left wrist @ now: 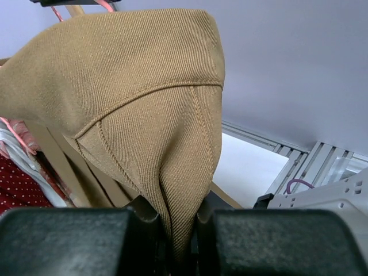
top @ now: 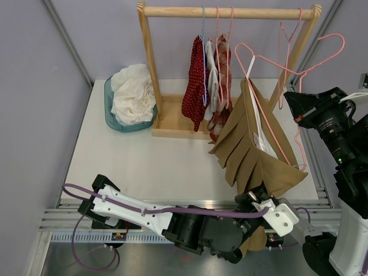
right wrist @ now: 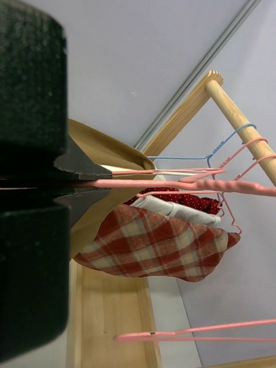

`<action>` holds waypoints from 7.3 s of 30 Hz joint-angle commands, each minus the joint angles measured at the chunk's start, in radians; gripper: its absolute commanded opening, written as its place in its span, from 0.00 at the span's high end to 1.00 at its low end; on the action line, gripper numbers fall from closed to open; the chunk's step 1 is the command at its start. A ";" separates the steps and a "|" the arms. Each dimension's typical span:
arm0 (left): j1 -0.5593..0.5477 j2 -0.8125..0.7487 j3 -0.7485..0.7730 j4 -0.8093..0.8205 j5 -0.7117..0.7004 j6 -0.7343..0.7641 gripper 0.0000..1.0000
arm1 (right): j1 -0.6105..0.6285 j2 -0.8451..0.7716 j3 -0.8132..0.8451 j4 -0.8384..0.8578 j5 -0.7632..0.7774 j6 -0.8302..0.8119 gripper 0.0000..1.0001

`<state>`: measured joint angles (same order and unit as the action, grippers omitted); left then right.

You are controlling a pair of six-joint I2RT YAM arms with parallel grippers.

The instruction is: Remove the skirt from the hanger

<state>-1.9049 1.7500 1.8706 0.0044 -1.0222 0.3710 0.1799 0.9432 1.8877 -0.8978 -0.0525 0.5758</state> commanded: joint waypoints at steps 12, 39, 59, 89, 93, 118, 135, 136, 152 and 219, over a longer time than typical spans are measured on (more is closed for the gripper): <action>-0.079 -0.156 -0.254 -0.064 0.284 -0.211 1.00 | -0.010 0.094 0.071 0.229 0.339 -0.050 1.00; 0.406 -0.771 -0.335 0.169 -0.075 0.477 1.00 | -0.011 -0.432 -0.214 0.178 -0.438 -0.185 1.00; 1.557 -0.407 0.013 -0.270 0.551 -0.126 1.00 | -0.003 -0.544 -0.343 -0.144 -0.478 -0.314 1.00; 1.822 0.127 0.244 -0.469 0.638 -0.601 0.01 | 0.009 -0.201 -0.227 0.075 -0.043 -0.381 1.00; 1.819 -0.088 -0.029 -0.507 0.685 -0.626 0.01 | 0.009 -0.074 -0.124 0.140 0.052 -0.409 1.00; 1.811 -0.698 -0.798 -0.500 0.876 -0.681 0.01 | 0.007 0.519 0.104 0.273 0.249 -0.361 1.00; 1.811 -0.661 -0.769 -0.550 0.936 -0.719 0.01 | 0.016 0.495 0.292 0.186 -0.151 -0.200 0.00; 1.811 -0.664 -0.769 -0.554 0.932 -0.719 0.01 | 0.027 0.534 0.306 0.183 -0.165 -0.192 0.02; 1.810 -0.678 -0.777 -0.550 0.924 -0.718 0.01 | 0.127 0.743 0.312 0.215 -0.109 -0.183 0.13; 0.418 -0.363 -0.421 -0.072 0.592 -0.339 0.01 | 0.128 0.124 0.074 0.069 -0.124 -0.008 1.00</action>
<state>-1.4845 1.3701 1.4059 -0.1192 -0.4946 0.0299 0.3058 1.0801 1.9518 -0.9279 -0.1524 0.5560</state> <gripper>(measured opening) 0.987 0.038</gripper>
